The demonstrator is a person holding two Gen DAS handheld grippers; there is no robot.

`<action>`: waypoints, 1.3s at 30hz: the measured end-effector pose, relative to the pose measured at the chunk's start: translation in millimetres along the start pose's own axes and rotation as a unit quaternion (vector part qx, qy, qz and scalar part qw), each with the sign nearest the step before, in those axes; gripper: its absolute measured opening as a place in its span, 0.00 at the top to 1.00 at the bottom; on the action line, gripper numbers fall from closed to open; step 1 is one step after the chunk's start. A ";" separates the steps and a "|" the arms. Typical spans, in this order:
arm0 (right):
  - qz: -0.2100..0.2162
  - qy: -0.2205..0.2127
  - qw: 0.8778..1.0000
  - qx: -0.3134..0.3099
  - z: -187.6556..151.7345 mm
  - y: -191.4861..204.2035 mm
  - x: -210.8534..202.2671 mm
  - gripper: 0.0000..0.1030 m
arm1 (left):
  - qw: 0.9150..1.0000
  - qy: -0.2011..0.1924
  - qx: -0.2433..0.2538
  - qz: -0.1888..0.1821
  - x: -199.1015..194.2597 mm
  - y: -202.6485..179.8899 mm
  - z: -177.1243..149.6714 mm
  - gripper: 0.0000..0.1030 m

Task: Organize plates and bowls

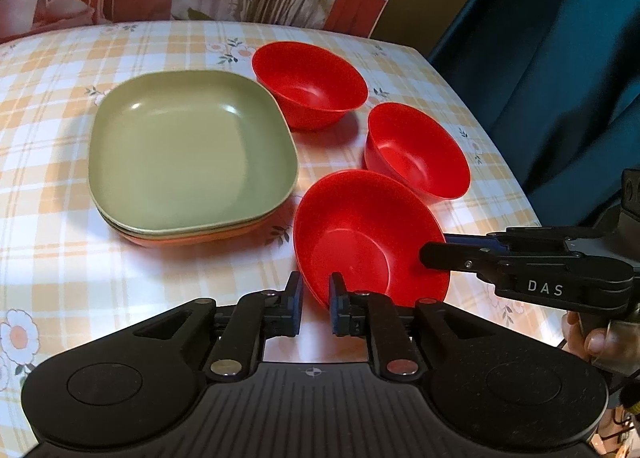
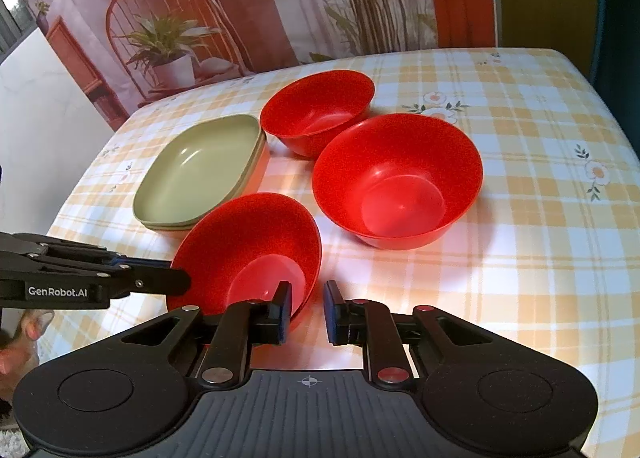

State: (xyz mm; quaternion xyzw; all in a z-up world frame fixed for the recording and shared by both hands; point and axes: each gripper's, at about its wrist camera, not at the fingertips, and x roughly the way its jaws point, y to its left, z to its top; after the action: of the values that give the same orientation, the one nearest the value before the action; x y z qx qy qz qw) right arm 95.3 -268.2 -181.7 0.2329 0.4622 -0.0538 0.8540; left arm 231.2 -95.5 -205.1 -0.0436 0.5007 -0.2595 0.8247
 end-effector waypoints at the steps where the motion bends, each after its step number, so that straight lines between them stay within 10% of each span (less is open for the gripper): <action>1: 0.002 -0.002 1.000 0.003 -0.4 -0.1 0.3 0.86 | 1.000 0.001 -0.002 -0.002 0.7 0.5 -0.1 0.86; 39: 0.004 -0.075 0.997 0.025 0.8 14.9 -25.5 0.90 | 0.998 -0.063 0.022 -0.006 -35.9 -7.6 7.6 0.86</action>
State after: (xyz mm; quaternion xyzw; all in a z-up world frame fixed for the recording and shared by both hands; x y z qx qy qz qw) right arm 86.0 -258.5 -155.4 0.2510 0.3939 -0.0790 0.8807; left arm 221.6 -86.5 -170.0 -0.0446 0.4413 -0.2718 0.8540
